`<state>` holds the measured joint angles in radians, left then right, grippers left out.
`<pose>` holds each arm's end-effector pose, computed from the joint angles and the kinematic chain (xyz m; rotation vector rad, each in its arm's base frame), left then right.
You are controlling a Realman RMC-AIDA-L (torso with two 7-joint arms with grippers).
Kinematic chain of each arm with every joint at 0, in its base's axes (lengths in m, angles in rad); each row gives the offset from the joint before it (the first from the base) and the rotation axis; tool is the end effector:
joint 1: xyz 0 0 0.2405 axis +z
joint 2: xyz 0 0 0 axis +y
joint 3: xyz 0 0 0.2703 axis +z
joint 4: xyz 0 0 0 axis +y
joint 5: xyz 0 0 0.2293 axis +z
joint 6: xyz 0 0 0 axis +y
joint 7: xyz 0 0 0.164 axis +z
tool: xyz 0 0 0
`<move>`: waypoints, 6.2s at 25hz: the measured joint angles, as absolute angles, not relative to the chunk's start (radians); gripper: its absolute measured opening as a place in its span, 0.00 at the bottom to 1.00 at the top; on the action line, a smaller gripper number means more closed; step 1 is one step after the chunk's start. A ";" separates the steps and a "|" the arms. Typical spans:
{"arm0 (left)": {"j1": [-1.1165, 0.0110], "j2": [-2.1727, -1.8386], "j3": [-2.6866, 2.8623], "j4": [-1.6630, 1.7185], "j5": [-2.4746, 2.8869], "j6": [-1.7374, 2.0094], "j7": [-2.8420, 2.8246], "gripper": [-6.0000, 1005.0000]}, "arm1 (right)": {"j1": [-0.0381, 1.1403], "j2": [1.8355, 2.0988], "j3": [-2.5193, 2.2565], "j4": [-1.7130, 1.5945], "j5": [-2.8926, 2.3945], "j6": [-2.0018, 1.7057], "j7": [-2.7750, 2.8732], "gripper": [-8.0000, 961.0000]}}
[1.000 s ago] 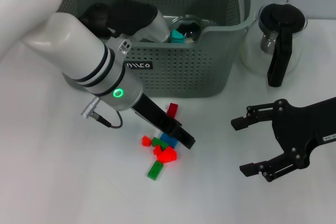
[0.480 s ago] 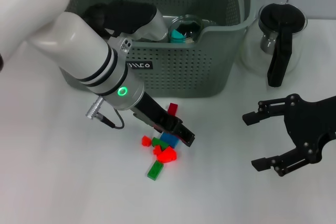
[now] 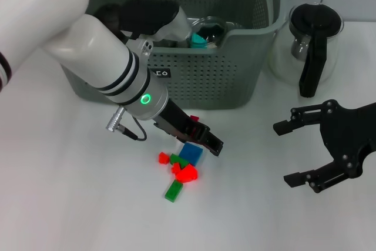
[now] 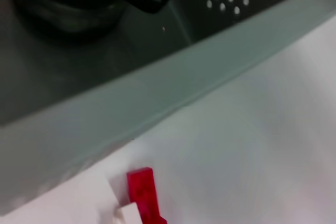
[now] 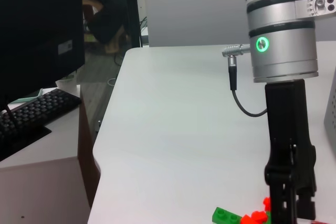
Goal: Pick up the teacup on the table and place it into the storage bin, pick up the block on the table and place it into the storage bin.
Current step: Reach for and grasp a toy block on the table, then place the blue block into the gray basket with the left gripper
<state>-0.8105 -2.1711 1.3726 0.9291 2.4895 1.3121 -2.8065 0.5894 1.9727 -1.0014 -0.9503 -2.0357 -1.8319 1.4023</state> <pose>-0.1631 0.4008 -0.1157 -2.5412 -1.3693 0.3014 0.2205 0.3516 0.0148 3.0797 0.0009 -0.3197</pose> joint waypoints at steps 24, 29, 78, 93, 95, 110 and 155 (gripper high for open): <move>-0.839 -2.172 1.503 0.938 2.579 1.297 -2.920 0.75 | 0.618 1.977 -1.003 -0.976 -2.065 -1.843 1.404 0.97; -0.841 -2.174 1.515 0.931 2.591 1.273 -2.929 0.75 | 0.620 1.976 -1.002 -0.976 -2.065 -1.841 1.402 0.97; -0.881 -2.176 1.617 0.904 2.630 1.239 -2.972 0.73 | 0.620 1.982 -1.000 -0.976 -2.066 -1.834 1.400 0.97; -0.882 -2.178 1.637 0.889 2.645 1.213 -2.977 0.72 | 0.620 1.982 -0.999 -0.974 -2.066 -1.828 1.389 0.97; -0.882 -2.178 1.641 0.887 2.645 1.209 -2.977 0.72 | 0.620 1.982 -0.999 -0.973 -2.066 -1.828 1.389 0.97; -0.885 -2.178 1.650 0.877 2.658 1.199 -2.978 0.71 | 0.620 1.984 -0.999 -0.974 -2.066 -1.816 1.388 0.97; -0.808 -2.171 1.543 1.214 2.738 1.394 -2.954 0.43 | 0.612 1.984 -0.968 -0.974 -2.066 -1.814 1.387 0.97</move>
<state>-0.8082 -2.1707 1.5427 1.2136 2.7384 1.3941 -2.9542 0.6123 1.9839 -0.9682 -0.9736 -2.0662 -1.8135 1.3867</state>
